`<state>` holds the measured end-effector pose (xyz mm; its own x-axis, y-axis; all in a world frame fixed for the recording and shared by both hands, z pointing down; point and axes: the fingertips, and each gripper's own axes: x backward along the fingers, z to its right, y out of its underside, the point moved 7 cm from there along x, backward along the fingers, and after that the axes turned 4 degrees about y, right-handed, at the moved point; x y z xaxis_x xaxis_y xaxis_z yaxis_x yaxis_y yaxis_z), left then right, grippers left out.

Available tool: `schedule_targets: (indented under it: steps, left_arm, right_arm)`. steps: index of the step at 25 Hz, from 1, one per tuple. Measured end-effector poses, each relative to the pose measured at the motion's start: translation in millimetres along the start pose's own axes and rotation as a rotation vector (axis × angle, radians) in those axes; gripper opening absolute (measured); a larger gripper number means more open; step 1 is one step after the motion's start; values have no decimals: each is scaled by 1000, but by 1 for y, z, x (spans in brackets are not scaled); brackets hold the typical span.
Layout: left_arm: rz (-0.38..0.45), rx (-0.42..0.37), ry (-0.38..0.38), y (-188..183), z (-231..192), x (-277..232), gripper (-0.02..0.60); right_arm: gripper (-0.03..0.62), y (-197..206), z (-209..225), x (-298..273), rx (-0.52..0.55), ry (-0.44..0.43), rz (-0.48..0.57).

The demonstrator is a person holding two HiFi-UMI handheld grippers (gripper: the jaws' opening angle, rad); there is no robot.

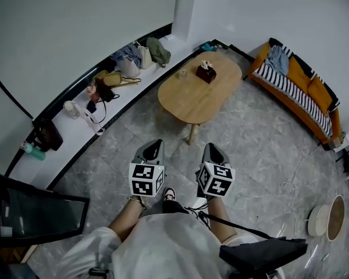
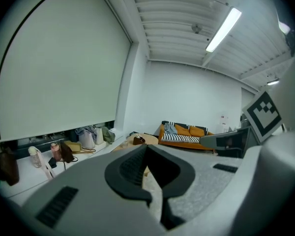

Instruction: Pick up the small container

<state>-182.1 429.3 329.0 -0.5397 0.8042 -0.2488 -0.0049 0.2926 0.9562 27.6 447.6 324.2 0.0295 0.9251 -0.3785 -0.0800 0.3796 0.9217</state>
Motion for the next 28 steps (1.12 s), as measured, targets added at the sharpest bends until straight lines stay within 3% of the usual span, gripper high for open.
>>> schedule_targets:
  steps: [15,28]
  left_arm:
    - [-13,-12,-24,-49,-32,-139,8]
    - [-56,-18,-43,-59,-42,-202,8]
  right_arm:
    - [23,-58,55,-132,-21,-17,-20]
    - [23,-67,91,-195,-68,-24,-55]
